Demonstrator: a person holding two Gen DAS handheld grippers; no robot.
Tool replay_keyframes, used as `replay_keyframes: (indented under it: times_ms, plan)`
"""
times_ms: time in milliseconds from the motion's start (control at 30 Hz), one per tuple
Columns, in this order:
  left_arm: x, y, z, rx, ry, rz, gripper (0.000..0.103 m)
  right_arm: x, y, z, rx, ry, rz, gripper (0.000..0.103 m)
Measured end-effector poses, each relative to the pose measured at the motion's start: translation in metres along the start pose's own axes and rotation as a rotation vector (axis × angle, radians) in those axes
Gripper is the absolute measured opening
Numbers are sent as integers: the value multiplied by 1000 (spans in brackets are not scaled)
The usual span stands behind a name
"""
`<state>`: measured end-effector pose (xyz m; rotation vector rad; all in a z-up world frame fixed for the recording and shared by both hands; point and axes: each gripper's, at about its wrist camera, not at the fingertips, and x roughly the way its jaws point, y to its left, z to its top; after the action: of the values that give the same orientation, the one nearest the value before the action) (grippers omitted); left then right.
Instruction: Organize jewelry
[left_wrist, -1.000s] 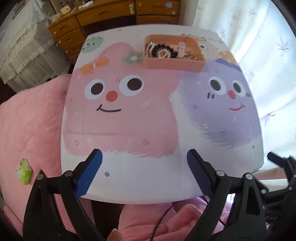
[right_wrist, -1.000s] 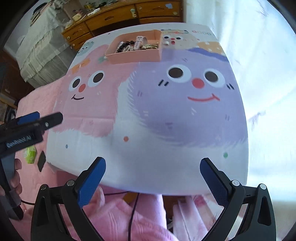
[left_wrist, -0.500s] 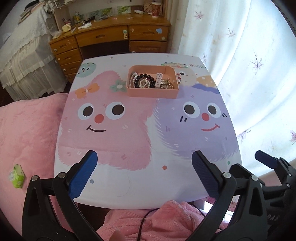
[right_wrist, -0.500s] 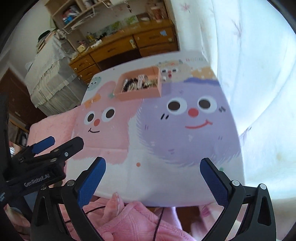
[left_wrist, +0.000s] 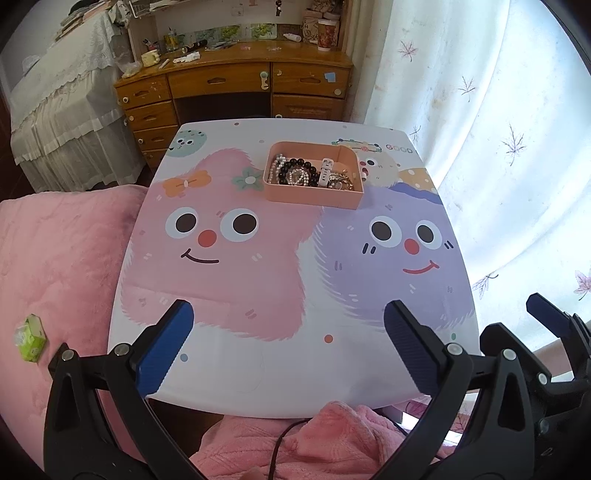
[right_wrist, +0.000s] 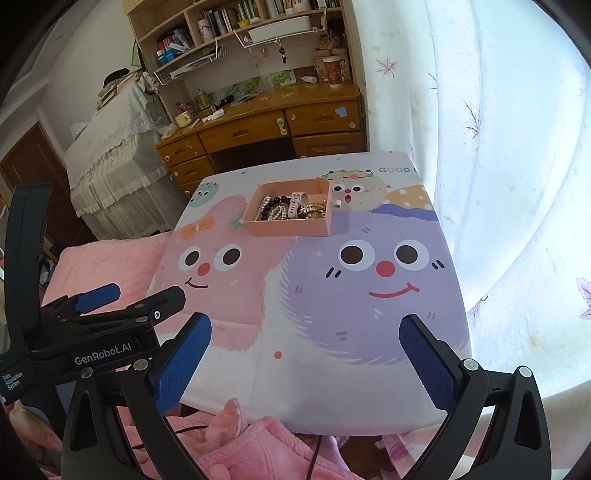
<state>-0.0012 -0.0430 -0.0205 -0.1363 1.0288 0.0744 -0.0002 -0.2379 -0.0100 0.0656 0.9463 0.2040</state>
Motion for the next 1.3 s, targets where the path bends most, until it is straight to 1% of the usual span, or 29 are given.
replay_keyframes:
  times_ms: [100, 367, 467, 533, 1000, 1300]
  plan:
    - [-4, -2, -2, 0, -13, -9, 102, -1, -5, -1, 7, -4, 5, 103]
    - [-15, -10, -7, 30, -45, 2, 102, -3, -7, -3, 3, -26, 26, 103]
    - [-21, -9, -9, 25, -64, 12, 102, 0, -6, -4, -4, -18, 31, 103]
    - [-24, -7, -10, 15, -78, 7, 102, 2, -6, -5, -8, -16, 30, 103]
    - [-33, -2, -15, -4, -104, 20, 102, 5, 2, -11, -23, -11, 48, 103]
    - [-34, 0, -11, -8, -112, 27, 102, 10, -1, -7, -30, -13, 50, 103]
